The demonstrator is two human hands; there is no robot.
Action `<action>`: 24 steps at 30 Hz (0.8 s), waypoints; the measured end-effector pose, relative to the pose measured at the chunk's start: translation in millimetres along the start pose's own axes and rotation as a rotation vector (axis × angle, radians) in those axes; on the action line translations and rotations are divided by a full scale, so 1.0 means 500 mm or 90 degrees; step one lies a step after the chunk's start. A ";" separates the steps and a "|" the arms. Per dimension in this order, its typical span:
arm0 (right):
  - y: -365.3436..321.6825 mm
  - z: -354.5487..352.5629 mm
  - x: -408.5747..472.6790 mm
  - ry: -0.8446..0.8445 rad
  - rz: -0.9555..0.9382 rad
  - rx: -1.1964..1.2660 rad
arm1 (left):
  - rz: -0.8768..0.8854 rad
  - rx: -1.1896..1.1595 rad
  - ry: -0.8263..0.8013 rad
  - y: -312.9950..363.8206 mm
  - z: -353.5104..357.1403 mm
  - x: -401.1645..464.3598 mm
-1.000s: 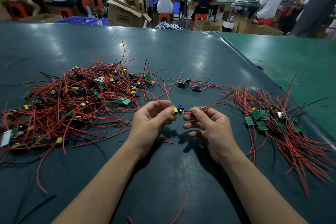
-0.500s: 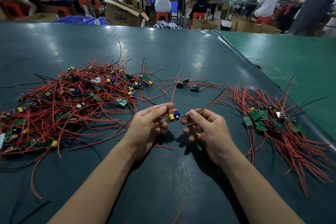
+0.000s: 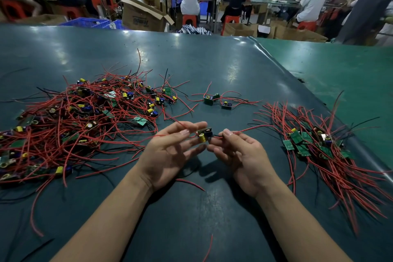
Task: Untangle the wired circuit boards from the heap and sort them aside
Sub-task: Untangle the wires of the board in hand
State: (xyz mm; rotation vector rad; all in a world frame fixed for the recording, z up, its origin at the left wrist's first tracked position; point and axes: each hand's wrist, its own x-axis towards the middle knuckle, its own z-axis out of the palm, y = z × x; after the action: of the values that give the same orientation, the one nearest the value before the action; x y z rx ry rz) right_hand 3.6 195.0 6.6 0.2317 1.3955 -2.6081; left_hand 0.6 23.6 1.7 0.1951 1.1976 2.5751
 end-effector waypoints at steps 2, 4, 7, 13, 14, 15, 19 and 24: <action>-0.002 0.001 -0.001 -0.002 0.015 0.034 | -0.009 -0.047 -0.019 0.003 -0.002 -0.001; -0.002 0.004 -0.003 -0.005 0.021 0.061 | 0.023 0.007 0.003 0.000 0.002 0.000; 0.006 0.007 -0.005 -0.013 0.017 0.036 | 0.098 0.160 0.078 -0.010 0.011 0.005; -0.002 0.008 -0.004 0.020 0.016 0.057 | 0.094 0.144 0.014 -0.005 0.002 0.000; -0.004 0.007 -0.005 0.019 0.024 0.066 | 0.080 0.130 -0.008 -0.003 0.000 -0.003; -0.006 0.005 -0.007 0.015 0.036 0.078 | 0.062 0.108 -0.020 -0.002 -0.001 -0.005; -0.009 0.001 -0.011 -0.008 0.048 0.120 | 0.016 -0.007 -0.009 0.002 -0.003 -0.008; 0.001 0.005 -0.013 -0.039 0.014 0.051 | 0.007 -0.024 0.050 -0.014 0.003 -0.001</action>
State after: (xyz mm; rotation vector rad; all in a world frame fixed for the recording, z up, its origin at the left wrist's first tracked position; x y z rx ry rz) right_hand 9.9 193.3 9.1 0.1755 1.2633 -2.6321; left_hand 2.8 29.0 -2.8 0.0924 1.1769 2.6350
